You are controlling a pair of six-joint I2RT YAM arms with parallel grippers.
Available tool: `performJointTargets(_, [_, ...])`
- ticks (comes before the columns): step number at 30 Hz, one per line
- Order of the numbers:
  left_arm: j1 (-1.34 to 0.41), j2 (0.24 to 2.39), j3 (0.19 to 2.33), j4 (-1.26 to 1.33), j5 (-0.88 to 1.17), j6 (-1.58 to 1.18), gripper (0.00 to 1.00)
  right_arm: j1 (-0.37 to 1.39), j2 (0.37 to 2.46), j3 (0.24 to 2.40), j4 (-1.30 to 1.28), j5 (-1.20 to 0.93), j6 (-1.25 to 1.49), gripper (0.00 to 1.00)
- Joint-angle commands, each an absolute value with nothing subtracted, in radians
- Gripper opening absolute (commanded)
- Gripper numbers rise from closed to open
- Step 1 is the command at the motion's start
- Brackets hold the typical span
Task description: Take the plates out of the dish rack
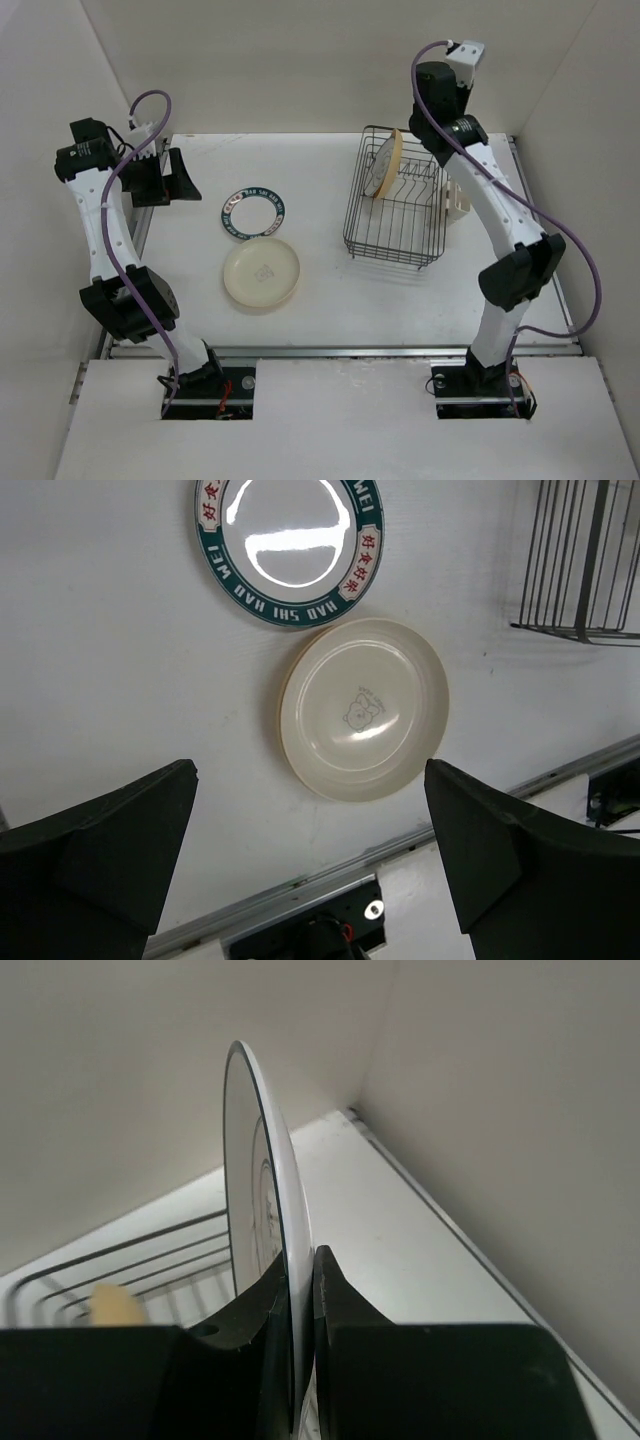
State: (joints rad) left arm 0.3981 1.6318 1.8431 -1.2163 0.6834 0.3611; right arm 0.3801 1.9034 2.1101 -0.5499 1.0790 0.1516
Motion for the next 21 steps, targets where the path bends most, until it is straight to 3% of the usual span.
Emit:
performJointTargets(1, [0.390, 1.601, 1.838, -1.200, 0.753, 0.354, 0.95, 0.491, 1.740, 2.081, -0.376, 0.777, 0.109, 0.00])
performJointTargets(5, [0.390, 1.623, 1.838, -1.177, 0.825, 0.318, 0.87, 0.566, 1.768, 2.019, -0.367, 0.222, 0.133, 0.00])
performJointTargets(7, [0.390, 1.641, 1.838, -1.177, 0.839, 0.307, 0.87, 0.586, 1.802, 1.990, -0.342, -0.130, 0.159, 0.00])
performJointTargets(11, [0.380, 1.651, 1.824, -1.177, 0.848, 0.316, 0.87, 0.595, 1.933, 1.986, -0.260, -0.586, 0.282, 0.00])
performJointTargets(16, [0.371, 1.651, 1.755, -1.166, 0.795, 0.353, 0.93, 0.629, 2.088, 1.987, -0.059, -0.865, 0.461, 0.00])
performJointTargets(21, [0.362, 1.712, 1.648, -1.141, 0.741, 0.376, 0.88, 0.673, 2.200, 1.983, 0.098, -0.978, 0.589, 0.00])
